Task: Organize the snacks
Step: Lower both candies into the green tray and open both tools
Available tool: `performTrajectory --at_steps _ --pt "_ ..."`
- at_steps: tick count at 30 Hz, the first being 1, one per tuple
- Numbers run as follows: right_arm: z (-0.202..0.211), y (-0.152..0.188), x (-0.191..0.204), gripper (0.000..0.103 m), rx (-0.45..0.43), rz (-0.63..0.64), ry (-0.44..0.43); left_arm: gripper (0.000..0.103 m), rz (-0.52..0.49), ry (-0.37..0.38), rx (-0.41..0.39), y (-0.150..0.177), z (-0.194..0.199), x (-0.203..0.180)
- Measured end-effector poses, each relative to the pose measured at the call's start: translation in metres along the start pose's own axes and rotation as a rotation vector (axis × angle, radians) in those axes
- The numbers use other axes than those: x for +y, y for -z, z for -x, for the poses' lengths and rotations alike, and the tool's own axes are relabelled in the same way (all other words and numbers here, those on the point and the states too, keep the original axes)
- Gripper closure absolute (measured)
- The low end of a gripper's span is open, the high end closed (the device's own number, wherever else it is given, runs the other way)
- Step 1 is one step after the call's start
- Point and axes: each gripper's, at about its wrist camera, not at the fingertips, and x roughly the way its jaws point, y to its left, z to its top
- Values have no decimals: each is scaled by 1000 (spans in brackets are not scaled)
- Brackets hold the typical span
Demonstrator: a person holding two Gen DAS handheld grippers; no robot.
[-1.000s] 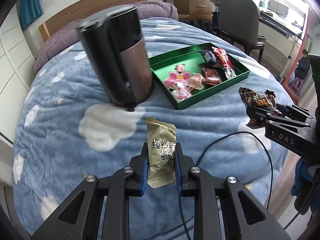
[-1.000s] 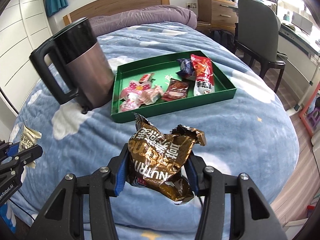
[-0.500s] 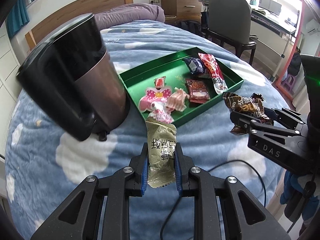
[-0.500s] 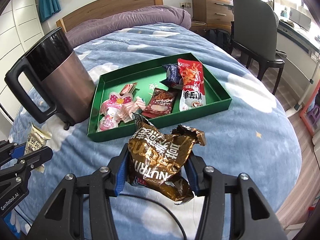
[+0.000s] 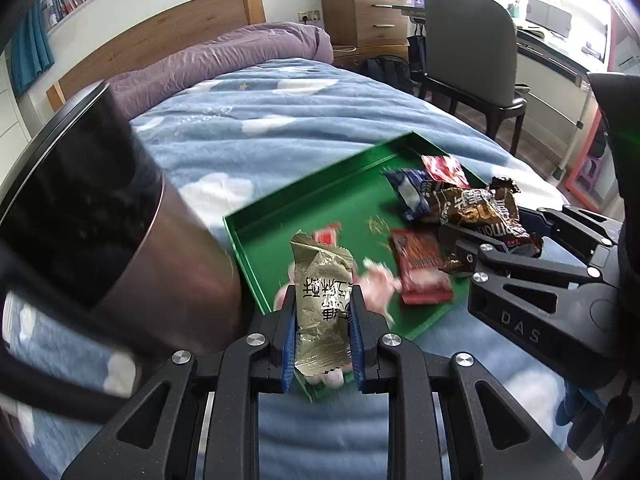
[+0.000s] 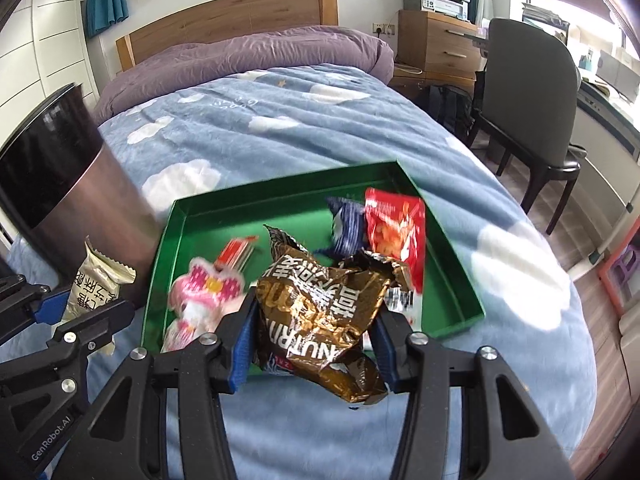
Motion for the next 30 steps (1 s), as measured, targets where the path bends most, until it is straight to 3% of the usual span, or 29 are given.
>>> performTrajectory --at_steps 12,19,30 --pt "-72 -57 0 29 -25 50 -7 84 25 -107 37 -38 -87 11" --pt "-110 -56 4 29 9 78 -27 84 23 -152 78 -35 -121 14" --pt "-129 -47 17 27 27 170 -24 83 6 -128 120 -27 -141 6"
